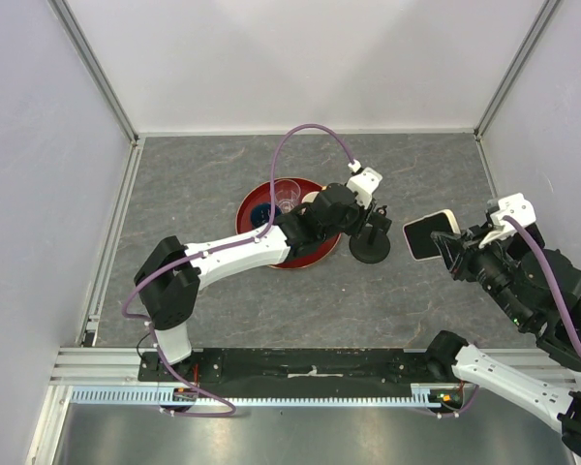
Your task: Place the phone on the phone stand
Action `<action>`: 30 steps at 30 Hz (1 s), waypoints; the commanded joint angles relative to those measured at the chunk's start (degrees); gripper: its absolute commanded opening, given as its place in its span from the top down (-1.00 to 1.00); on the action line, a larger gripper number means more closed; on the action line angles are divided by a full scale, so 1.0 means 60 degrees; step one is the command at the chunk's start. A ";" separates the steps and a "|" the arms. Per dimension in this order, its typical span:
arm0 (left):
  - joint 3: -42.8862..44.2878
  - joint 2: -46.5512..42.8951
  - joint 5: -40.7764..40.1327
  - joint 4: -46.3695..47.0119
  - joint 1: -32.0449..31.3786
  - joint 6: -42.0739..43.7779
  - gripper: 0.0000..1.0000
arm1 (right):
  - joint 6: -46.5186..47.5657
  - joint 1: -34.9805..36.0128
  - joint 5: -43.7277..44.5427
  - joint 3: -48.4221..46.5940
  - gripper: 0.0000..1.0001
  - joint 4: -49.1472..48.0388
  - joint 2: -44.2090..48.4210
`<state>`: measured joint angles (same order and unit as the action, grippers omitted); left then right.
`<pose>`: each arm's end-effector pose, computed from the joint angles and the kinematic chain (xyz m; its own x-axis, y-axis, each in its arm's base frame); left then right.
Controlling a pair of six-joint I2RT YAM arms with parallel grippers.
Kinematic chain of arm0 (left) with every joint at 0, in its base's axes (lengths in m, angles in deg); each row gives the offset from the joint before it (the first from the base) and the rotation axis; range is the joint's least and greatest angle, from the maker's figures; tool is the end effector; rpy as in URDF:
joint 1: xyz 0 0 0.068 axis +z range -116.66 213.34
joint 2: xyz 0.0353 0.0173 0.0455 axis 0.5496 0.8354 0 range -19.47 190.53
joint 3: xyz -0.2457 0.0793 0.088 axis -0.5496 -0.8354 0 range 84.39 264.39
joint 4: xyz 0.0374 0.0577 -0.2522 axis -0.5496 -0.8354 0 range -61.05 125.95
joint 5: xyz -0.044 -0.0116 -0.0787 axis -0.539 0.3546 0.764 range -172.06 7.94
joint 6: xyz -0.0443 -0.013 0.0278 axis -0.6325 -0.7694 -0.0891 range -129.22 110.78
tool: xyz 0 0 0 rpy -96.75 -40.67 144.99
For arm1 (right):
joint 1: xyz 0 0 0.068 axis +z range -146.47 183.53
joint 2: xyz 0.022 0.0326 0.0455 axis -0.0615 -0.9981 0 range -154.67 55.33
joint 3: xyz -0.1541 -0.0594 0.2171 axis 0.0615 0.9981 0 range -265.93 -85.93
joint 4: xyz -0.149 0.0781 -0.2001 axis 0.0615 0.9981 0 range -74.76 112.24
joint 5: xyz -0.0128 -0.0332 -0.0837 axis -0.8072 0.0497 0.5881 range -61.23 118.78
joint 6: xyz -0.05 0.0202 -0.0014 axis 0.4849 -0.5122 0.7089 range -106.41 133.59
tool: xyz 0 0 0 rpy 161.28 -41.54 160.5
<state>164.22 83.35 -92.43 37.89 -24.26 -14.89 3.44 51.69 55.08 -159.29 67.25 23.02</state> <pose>0.2353 -0.3590 0.2912 -0.2647 0.2359 -0.9350 0.7179 0.6956 -0.0278 0.0426 0.0238 0.4406 -0.1914 0.0230 -0.9812 -0.3495 0.9326 0.0901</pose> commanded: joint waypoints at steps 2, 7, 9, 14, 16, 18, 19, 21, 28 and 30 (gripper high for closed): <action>-0.0048 -0.0028 0.0015 0.0527 0.0050 0.0461 0.24 | 0.0198 0.0015 -0.0239 0.0025 1.00 -0.0773 -0.0166; 0.0113 0.0103 -0.0146 0.0264 0.0094 0.0711 0.47 | 0.0198 0.0030 -0.0210 -0.0019 1.00 -0.0626 -0.0517; 0.0069 0.0074 -0.0132 0.0249 0.0123 0.0696 0.39 | 0.0198 0.0030 -0.0195 -0.0033 1.00 -0.0641 -0.0561; -0.0268 -0.0087 0.0146 0.0454 0.0196 0.0609 0.19 | 0.0227 0.0015 -0.0224 -0.0019 1.00 -0.0699 -0.0576; -0.0385 -0.0145 0.0190 0.0512 0.0211 0.0608 0.25 | 0.0227 0.0030 -0.0253 -0.0004 1.00 -0.0714 -0.0605; -0.0560 -0.0189 0.0205 0.0687 0.0211 0.0623 0.30 | 0.0227 0.0015 -0.0297 -0.0004 1.00 -0.0728 -0.0663; -0.0619 -0.0218 0.0234 0.0761 0.0211 0.0638 0.30 | 0.0227 0.0030 -0.0312 -0.0004 1.00 -0.0729 -0.0678; -0.0635 -0.0190 0.0177 0.0820 0.0226 0.0725 0.31 | 0.0242 0.0015 -0.0385 -0.0004 1.00 -0.0758 -0.0751; -0.0678 -0.0277 0.0380 0.1113 0.0313 0.0770 0.25 | 0.0257 0.0030 -0.0473 0.0069 1.00 -0.0787 -0.0927; -0.0722 -0.0336 0.0687 0.1215 0.0328 0.0755 0.19 | 0.0257 0.0015 -0.0531 0.0113 1.00 -0.0831 -0.0928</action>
<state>160.20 83.35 -90.77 40.42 -22.73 -12.38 4.45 51.69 52.48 -158.57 67.22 17.51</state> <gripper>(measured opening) 0.379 0.204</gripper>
